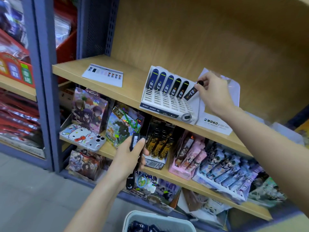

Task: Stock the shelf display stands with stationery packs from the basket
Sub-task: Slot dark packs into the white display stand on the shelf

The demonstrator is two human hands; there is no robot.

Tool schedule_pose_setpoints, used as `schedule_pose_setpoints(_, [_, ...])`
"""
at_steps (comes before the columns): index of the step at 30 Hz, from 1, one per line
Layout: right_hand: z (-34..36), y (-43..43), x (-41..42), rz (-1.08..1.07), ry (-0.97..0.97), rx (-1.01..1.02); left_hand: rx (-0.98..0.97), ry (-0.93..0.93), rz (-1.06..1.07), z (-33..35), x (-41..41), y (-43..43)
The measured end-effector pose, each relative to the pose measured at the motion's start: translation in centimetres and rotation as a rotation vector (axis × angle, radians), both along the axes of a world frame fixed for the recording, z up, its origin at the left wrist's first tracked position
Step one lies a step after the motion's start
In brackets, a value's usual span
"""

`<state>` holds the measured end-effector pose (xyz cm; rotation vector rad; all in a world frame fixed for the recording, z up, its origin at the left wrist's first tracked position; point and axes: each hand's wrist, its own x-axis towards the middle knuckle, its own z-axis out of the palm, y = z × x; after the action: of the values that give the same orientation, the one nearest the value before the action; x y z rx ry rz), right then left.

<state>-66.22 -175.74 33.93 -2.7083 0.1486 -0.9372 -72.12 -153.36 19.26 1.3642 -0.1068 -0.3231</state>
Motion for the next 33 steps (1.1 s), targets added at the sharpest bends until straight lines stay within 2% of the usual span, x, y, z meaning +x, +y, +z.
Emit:
schedule_pose_setpoints(3, [0.1,-0.5,1.3,-0.023,0.080,-0.082,-0.035,0.016,0.003,0.3,0.0,0.0])
schedule_pose_setpoints(14, [2.1,-1.8,2.5,0.045,0.308,-0.154,0.022,-0.001,-0.061,-0.4,0.9,-0.2])
schedule_pose_setpoints(22, [1.7,-1.7,3.0,-0.064,0.186,-0.346,0.024,-0.012,-0.065,-0.1,0.8,-0.2])
schedule_pose_setpoints(29, [0.8,-1.5,2.2,-0.132,0.157,-0.434,-0.019,0.030,-0.003,0.3,0.7,-0.3])
schedule_pose_setpoints(33, [0.3,-1.2,2.0,-0.150,0.156,-0.413,-0.031,0.060,0.012,0.1,0.7,-0.4])
